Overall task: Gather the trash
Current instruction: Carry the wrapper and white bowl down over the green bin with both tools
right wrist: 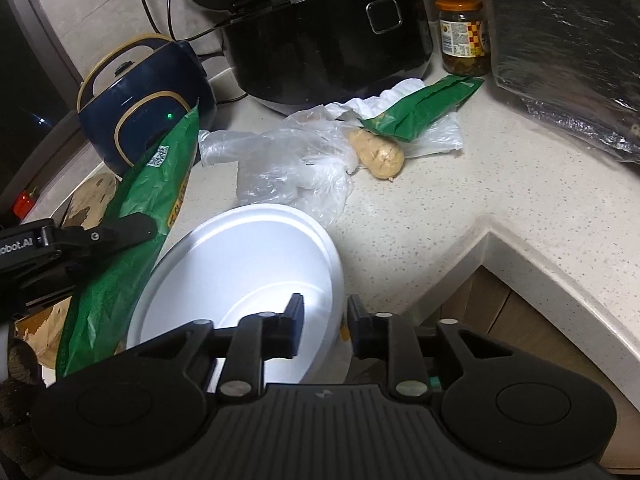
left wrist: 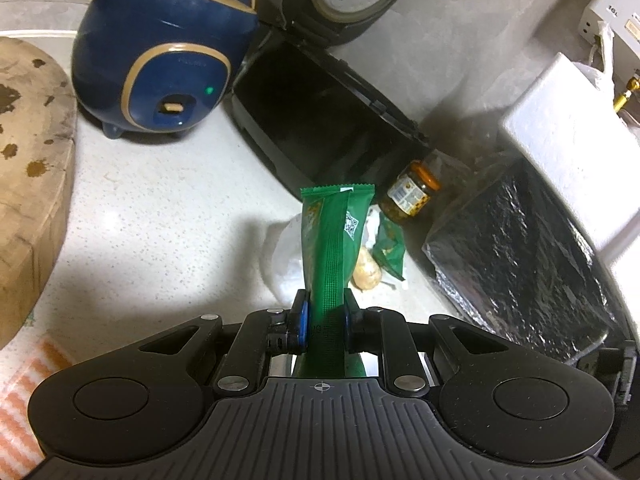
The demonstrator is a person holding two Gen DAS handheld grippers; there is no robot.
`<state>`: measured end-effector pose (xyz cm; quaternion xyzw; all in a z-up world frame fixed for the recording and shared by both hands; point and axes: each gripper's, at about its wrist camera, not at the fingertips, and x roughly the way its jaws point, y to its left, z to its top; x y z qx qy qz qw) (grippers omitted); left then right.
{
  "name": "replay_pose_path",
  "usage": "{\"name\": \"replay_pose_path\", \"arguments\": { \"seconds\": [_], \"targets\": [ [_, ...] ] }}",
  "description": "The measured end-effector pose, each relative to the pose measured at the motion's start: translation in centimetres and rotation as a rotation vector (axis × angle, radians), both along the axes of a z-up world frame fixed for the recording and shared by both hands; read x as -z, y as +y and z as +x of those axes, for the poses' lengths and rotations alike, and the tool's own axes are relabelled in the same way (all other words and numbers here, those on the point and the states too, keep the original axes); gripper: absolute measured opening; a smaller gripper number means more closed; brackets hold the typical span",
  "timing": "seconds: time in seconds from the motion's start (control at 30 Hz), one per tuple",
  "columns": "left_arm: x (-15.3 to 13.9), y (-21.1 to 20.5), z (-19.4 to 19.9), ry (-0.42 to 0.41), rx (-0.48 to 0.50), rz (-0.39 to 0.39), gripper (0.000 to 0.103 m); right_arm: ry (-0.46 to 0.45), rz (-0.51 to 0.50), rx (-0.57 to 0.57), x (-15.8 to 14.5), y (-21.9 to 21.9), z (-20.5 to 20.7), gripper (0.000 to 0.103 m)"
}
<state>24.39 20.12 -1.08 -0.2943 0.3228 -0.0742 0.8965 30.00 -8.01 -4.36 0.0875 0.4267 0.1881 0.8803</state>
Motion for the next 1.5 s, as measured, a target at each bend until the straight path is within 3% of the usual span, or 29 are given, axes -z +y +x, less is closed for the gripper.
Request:
{"name": "replay_pose_path", "arguments": {
  "seconds": [0.17,0.3,0.53,0.73,0.9,1.2,1.5],
  "targets": [
    [-0.2,0.5,-0.5,-0.013,-0.021,-0.007,0.02,0.032,-0.003,-0.004,1.0,0.5,1.2,0.025],
    [-0.4,1.0,-0.8,-0.024,-0.029,-0.008,0.02,0.086,0.038,0.007,1.8,0.4,1.8,0.008],
    [-1.0,2.0,-1.2,-0.076,-0.019,-0.023,0.02,0.07,0.068,0.038,1.0,0.6,0.6,0.007],
    [-1.4,1.8,-1.4,-0.148,0.034,-0.026,0.02,0.043,0.094,0.142,-0.2,-0.3,-2.2,0.007],
    [-1.1,1.6,-1.5,-0.142,0.053,-0.046,0.02,-0.004,0.103,0.199,-1.6,-1.7,-5.1,0.007],
    [-1.6,-4.1,-2.8,-0.126,0.197,-0.024,0.02,-0.064,0.09,0.288,-2.3,-6.8,-9.7,0.007],
    [0.9,-12.9,-4.3,0.005,0.382,0.045,0.02,-0.023,0.077,0.436,1.4,-15.6,-15.1,0.007]
  ]
}}
